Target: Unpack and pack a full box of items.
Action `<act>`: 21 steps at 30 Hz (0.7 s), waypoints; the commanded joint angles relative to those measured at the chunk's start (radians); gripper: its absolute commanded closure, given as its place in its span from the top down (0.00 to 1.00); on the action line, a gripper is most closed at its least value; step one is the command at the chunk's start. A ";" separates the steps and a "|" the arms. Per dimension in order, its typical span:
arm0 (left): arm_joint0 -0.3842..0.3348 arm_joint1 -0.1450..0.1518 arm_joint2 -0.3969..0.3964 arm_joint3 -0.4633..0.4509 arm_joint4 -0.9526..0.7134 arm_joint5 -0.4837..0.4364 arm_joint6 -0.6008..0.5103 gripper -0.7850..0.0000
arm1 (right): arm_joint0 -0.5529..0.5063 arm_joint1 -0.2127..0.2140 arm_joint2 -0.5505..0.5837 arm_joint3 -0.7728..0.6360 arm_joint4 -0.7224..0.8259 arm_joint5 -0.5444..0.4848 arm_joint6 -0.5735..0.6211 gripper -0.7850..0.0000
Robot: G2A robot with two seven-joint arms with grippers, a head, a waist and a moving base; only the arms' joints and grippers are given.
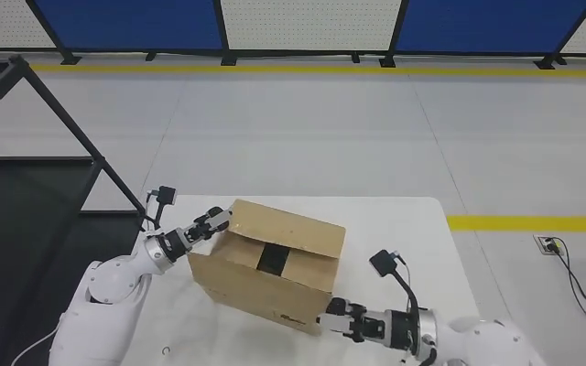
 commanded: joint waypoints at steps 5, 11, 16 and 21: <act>0.006 0.004 0.007 -0.007 -0.006 0.007 0.004 1.00 | 0.006 -0.006 -0.023 -0.001 -0.049 0.031 -0.138 1.00; 0.009 0.007 0.014 -0.013 -0.008 0.013 0.011 1.00 | -0.009 -0.011 -0.051 -0.028 -0.149 0.078 -0.275 1.00; 0.015 0.009 0.021 -0.023 -0.016 0.018 0.018 1.00 | -0.022 -0.016 -0.069 -0.044 -0.204 0.102 -0.367 1.00; 0.022 0.011 0.024 -0.036 -0.033 0.029 0.022 1.00 | -0.024 -0.019 -0.075 -0.041 -0.214 0.108 -0.392 1.00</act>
